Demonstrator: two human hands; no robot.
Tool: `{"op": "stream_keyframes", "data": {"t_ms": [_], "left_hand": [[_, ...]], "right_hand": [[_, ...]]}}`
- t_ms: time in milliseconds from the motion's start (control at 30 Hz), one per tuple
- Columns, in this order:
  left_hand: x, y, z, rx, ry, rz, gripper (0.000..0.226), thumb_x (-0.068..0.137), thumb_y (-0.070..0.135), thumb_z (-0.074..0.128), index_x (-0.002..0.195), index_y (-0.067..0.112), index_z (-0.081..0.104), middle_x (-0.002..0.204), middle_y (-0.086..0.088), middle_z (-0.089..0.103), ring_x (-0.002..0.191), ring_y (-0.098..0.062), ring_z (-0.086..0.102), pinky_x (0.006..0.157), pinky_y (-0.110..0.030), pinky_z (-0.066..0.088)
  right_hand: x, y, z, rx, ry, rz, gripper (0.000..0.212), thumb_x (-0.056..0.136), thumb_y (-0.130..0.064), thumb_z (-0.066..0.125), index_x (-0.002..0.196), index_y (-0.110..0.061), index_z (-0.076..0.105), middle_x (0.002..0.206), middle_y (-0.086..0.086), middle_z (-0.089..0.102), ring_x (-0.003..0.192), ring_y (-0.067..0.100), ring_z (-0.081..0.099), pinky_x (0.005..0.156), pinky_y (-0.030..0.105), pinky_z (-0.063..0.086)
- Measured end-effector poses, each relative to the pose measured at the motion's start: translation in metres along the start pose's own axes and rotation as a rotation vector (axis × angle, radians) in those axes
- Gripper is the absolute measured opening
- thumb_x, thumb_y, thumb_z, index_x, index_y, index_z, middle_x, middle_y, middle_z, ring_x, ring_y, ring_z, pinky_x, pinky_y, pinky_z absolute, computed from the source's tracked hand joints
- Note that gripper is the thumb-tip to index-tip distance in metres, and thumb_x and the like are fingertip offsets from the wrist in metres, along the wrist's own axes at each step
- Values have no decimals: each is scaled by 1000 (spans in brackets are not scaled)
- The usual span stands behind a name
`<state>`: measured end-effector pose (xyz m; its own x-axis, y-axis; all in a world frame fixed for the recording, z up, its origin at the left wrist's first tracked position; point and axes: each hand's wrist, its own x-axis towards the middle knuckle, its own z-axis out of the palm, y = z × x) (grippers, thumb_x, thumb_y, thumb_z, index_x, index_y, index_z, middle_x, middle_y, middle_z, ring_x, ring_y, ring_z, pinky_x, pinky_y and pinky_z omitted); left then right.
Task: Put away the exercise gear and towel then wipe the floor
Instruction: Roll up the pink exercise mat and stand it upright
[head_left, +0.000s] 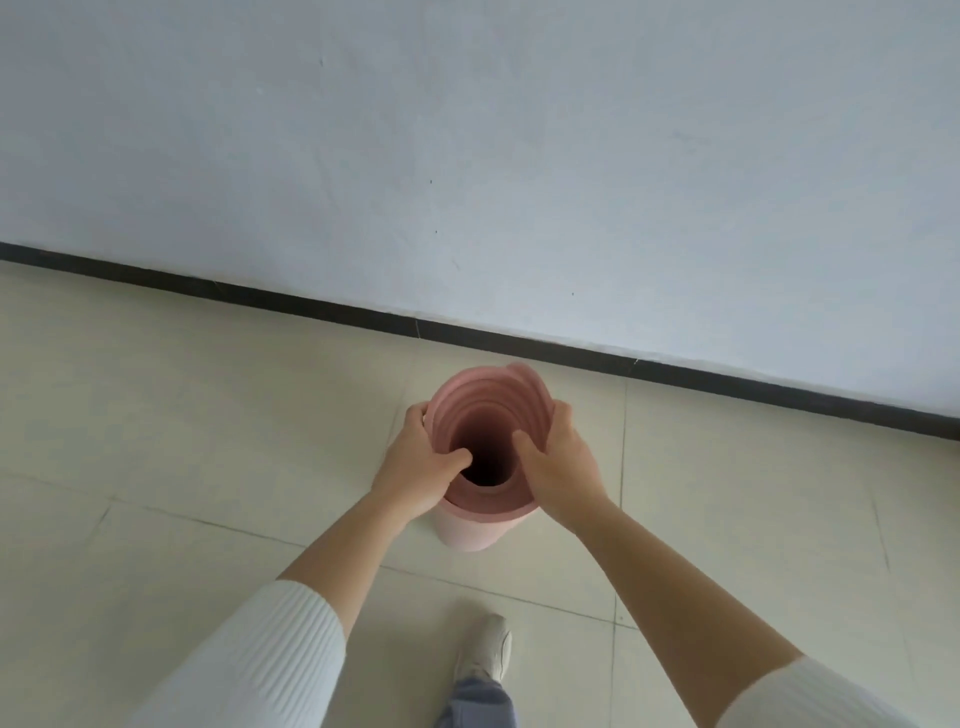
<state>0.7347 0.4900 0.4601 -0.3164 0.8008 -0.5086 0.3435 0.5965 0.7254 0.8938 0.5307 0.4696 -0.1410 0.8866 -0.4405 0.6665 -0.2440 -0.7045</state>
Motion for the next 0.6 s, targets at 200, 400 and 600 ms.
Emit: {"op": "stream_keyframes", "data": {"t_ms": [200,400,600], "left_hand": [[19,-15,1,40,-59,-39,63,82,26,69,135,26,35,103,11,59,87,-6,60,70,-20,46],[25,-7,2,345,-30,-156,55,75,45,63,118,25,36,105,-2,54,78,-17,61,63,-30,49],[1,33,22,459,-51,-118,39,76,36,66,100,21,39,90,-1,59,67,-12,57,48,-20,34]], "right_hand": [[20,16,19,-99,-38,147,29,93,-42,47,108,-23,31,98,3,61,79,23,63,70,43,56],[28,10,10,-220,44,210,30,85,-36,60,99,-18,40,98,-1,55,80,20,57,64,32,48],[6,22,-37,-210,19,266,23,81,-28,60,91,-16,44,86,-1,56,74,19,54,61,28,42]]}}
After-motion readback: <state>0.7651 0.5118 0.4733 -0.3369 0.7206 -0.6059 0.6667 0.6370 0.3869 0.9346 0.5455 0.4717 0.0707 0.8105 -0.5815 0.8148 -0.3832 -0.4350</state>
